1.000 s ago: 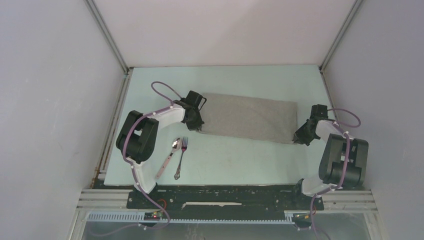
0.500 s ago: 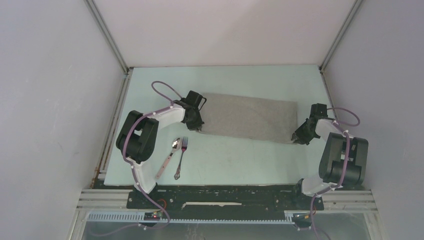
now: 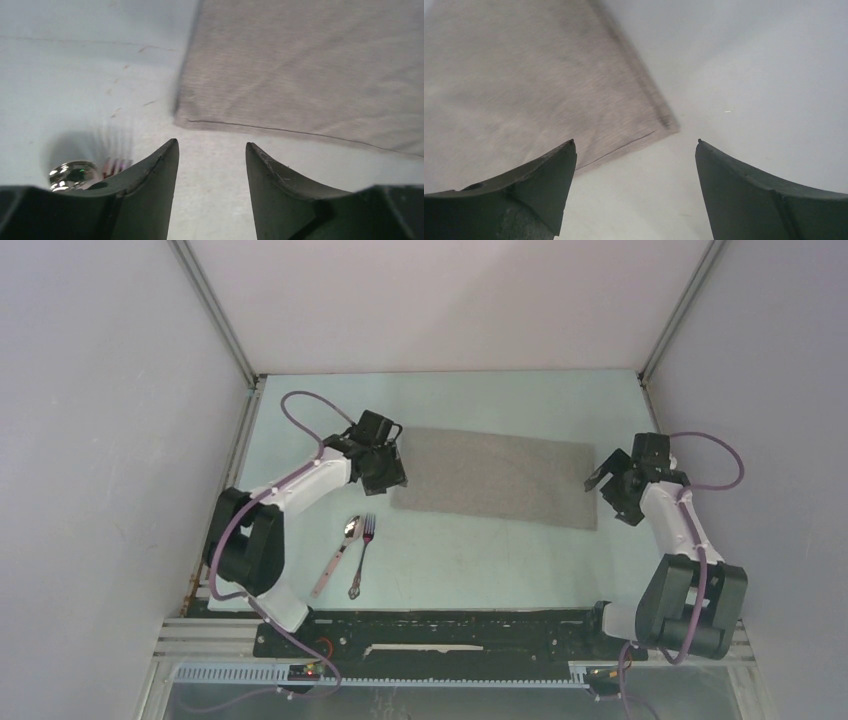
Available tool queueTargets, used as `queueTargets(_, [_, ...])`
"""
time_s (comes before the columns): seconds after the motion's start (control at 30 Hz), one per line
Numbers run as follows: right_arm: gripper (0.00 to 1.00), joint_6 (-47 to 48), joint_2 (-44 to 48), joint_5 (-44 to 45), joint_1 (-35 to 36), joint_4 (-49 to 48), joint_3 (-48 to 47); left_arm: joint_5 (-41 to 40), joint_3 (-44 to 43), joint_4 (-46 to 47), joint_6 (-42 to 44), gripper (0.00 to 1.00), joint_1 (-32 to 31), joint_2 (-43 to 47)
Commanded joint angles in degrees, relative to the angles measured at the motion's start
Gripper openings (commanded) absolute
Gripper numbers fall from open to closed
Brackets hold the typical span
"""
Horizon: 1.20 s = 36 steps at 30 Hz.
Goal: Fold the napkin into a case and place the utensils inside
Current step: Smooth out the rectangle-folded napkin at the center of the board.
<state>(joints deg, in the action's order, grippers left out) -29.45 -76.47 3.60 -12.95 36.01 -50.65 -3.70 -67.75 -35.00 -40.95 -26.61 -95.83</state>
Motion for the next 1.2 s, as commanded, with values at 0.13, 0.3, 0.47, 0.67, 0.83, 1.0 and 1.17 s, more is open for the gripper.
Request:
queueTargets(0.13, [0.96, 2.21, -4.28, -25.53, -1.86, -9.06, 2.22, 13.82, -0.52, 10.45, -2.19, 0.61, -0.76, -2.28])
queueTargets(0.3, [0.98, -0.11, -9.49, -31.30, -5.85, -17.50, 7.33, 11.61, 0.91, 13.57, -3.12, 0.63, 0.34, -7.24])
queueTargets(0.47, [0.97, -0.22, -10.41, -22.18, -7.15, -13.32, 7.87, 9.13, 4.23, 15.57, -3.37, 0.64, 0.60, -7.74])
queueTargets(0.67, [0.98, -0.30, 1.12, -14.71, -2.65, -7.18, 6.22, 11.40, 3.60, 16.62, -4.17, 0.72, 0.51, -0.73])
queueTargets(0.83, [1.00, -0.39, -0.45, -24.93, -0.63, -17.07, 1.27, 16.50, -2.33, 22.69, -6.91, 0.78, 1.59, -2.24])
queueTargets(1.0, [1.00, -4.86, -13.17, -38.25, -1.15, -31.49, -5.94, 22.10, -9.57, 32.31, -12.41, 0.79, 3.73, -11.54])
queueTargets(1.17, [1.00, -12.37, -26.36, -45.86, -1.18, -46.62, -12.54, 24.61, -17.10, 41.78, -18.33, 0.81, 5.59, -22.49])
